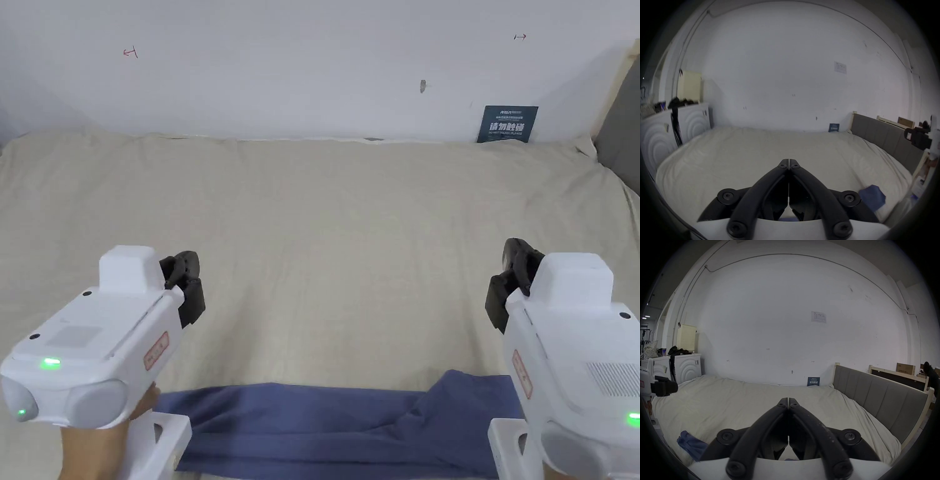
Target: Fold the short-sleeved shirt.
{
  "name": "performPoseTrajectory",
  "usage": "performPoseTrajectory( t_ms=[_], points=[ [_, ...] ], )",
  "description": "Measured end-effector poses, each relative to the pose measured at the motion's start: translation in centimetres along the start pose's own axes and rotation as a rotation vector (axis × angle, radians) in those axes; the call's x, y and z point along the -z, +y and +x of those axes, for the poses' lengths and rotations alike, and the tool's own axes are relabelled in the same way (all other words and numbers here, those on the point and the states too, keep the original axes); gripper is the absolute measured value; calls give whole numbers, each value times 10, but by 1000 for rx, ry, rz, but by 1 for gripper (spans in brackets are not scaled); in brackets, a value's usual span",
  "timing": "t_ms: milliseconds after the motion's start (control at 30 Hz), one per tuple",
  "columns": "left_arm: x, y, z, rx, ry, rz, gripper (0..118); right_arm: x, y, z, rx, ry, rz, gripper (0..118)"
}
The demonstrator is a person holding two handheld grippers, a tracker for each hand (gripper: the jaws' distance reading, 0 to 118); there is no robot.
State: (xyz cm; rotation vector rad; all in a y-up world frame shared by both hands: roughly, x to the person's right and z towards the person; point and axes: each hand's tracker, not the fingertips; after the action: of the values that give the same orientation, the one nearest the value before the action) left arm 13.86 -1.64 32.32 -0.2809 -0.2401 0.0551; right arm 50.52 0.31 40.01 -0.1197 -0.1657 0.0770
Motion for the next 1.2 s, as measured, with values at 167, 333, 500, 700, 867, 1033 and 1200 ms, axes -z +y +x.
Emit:
performPoseTrajectory(
  t_ms=[167,333,500,700,867,1033,1200],
  points=[
    [15,-15,-54,-199,-130,-234,0,8,0,-6,-9,13,-17,1],
    [24,-53,-107,-306,-200,-436,0,20,-3,-14,-20,22,-43,1],
    [30,-99,-155,-476,-185,-556,11,33,-10,-25,-34,29,-73,1],
    [39,-144,-196,-608,-118,-656,108,44,-20,-36,-48,36,-124,1],
    [49,-165,-211,-649,-111,-716,105,51,-29,-39,-49,36,-164,1],
    [48,-168,-197,-535,-154,-708,73,53,-33,-38,-47,33,-187,1],
    [53,-168,-174,-417,-122,-734,28,52,-34,-33,-29,29,-197,1]
  ],
)
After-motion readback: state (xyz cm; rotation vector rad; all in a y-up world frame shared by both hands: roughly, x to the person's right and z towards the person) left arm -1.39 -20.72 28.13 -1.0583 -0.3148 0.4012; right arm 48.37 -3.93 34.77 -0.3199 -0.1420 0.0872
